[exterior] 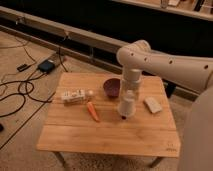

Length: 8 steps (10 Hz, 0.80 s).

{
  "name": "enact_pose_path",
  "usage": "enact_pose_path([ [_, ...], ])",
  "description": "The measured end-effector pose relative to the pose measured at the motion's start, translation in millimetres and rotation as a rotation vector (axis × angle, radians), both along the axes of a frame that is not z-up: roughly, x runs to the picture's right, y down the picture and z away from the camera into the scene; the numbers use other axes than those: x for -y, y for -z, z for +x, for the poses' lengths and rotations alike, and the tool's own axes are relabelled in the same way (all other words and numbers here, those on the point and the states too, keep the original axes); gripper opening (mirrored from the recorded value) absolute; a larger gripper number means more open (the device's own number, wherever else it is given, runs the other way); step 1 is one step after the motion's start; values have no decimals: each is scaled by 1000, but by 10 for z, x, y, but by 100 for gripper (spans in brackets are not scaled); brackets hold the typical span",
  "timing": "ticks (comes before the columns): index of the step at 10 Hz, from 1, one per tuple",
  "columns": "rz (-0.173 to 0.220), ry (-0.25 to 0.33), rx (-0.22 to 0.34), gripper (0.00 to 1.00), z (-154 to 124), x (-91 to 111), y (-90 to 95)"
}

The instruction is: Place the ceramic cup over the eraser

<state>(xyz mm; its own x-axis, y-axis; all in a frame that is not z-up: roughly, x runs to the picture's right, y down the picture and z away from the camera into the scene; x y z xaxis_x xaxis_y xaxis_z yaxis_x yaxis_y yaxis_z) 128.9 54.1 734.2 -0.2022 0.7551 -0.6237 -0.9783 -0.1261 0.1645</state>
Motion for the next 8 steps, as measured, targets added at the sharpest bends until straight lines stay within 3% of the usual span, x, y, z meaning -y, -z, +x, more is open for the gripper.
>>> enact_pose_path([
  [8,-22,-14,25,1,-46,-415,-358],
])
